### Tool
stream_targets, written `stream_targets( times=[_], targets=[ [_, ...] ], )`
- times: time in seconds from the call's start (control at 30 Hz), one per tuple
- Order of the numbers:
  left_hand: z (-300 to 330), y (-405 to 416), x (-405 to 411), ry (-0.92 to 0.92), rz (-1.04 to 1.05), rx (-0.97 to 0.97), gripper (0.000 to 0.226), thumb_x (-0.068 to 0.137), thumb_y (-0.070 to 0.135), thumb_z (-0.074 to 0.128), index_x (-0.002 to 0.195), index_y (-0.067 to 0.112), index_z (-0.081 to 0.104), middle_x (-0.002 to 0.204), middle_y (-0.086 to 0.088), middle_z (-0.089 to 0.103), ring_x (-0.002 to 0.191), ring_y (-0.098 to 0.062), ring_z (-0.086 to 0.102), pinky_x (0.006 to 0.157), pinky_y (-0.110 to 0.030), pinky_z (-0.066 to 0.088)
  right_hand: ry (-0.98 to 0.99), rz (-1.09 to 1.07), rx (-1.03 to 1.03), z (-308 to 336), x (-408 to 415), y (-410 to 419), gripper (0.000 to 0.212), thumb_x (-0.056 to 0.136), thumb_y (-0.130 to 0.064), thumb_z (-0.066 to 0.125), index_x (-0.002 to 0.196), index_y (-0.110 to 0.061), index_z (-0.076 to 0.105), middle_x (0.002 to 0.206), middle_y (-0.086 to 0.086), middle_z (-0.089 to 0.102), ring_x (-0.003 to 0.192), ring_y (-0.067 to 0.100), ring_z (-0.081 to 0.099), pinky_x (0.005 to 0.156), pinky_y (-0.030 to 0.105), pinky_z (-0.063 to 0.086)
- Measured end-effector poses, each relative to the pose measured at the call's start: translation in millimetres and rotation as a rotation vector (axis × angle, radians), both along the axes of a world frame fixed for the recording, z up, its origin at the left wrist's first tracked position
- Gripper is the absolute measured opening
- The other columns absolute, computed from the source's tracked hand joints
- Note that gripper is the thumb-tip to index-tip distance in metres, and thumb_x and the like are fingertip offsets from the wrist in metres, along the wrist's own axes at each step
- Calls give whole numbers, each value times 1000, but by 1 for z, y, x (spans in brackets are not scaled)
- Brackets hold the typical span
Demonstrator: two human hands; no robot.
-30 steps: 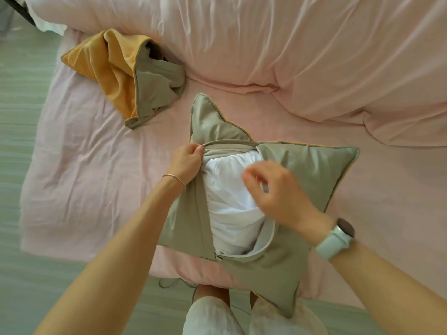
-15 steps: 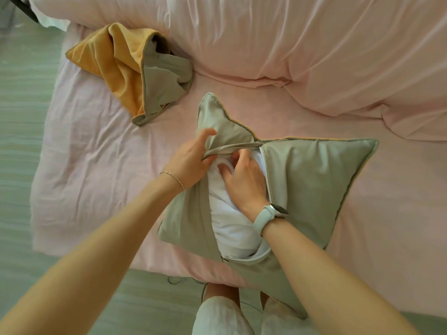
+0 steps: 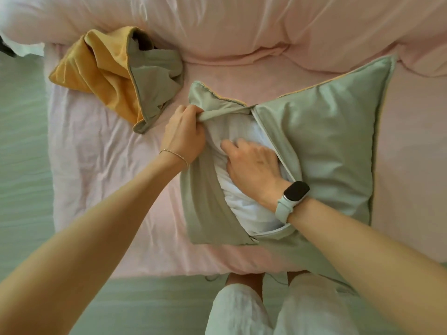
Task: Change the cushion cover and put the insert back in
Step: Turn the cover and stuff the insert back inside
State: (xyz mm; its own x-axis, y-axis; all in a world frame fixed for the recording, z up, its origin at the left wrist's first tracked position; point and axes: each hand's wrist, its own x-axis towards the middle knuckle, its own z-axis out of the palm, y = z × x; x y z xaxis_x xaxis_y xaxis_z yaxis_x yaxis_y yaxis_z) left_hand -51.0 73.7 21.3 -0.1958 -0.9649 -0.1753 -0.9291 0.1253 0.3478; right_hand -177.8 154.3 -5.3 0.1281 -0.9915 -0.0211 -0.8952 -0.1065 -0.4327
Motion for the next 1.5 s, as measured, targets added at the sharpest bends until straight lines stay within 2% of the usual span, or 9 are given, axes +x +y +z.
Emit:
stream_targets(
  times=[0.13,0.27,0.37,0.6,0.7,0.8,1.0,1.13,1.5],
  targets=[
    [-7,4,7,137,-22,-2,34,79,12,37,106,1,56,105,-16,60,99,-32,54,83,-34,39,-329,-74,32,-1,-4,0,45,78,-13,70,116,-2,50,96,16,54,65,35,56,42,27,27],
    [-17,2,6,121,114,77,28,89,13,43,115,6,50,124,-16,48,113,-31,44,86,-28,31,-572,-190,128,0,-1,-20,48,94,-27,51,135,-9,36,132,7,45,118,20,44,85,26,36],
    [-22,-3,8,189,246,244,30,94,21,42,121,10,42,121,-13,53,111,-28,48,75,-24,29,-472,-232,226,-6,2,-39,26,96,-15,39,118,-6,50,124,10,51,114,28,47,92,37,36],
    [-37,-6,21,333,298,461,41,94,32,43,131,18,32,107,-5,59,103,-25,55,88,-33,43,-96,-118,408,-15,10,-37,49,94,-36,41,136,-13,31,125,11,53,110,36,52,79,38,37],
    [-42,1,22,413,312,434,35,93,27,47,127,18,40,92,-5,61,84,-19,56,73,-25,43,-97,-164,532,-17,9,-42,62,91,-38,49,138,-6,24,124,21,53,112,39,51,78,37,37],
    [-45,3,24,451,341,359,24,91,20,50,115,18,51,68,4,52,61,-10,45,55,-13,36,-198,-204,573,-13,8,-40,33,89,-27,51,112,-7,40,118,20,54,108,37,51,74,36,37],
    [-52,7,21,478,426,337,14,83,18,55,81,32,54,73,10,60,75,-19,55,72,-33,44,-91,-143,406,23,2,-4,10,93,-17,38,89,-14,30,80,13,50,71,31,37,61,35,21],
    [-44,14,14,507,487,391,13,63,26,50,71,34,56,78,5,65,84,-25,61,78,-37,50,-328,-235,407,48,-7,19,24,89,-9,41,71,-18,28,63,0,37,66,26,32,57,37,21],
    [-41,13,-12,599,427,498,24,80,18,59,104,15,66,97,-7,66,95,-18,56,81,-21,41,-315,-212,400,74,-58,40,12,86,-2,43,81,-12,48,74,-2,42,76,24,42,61,27,31]
  ],
)
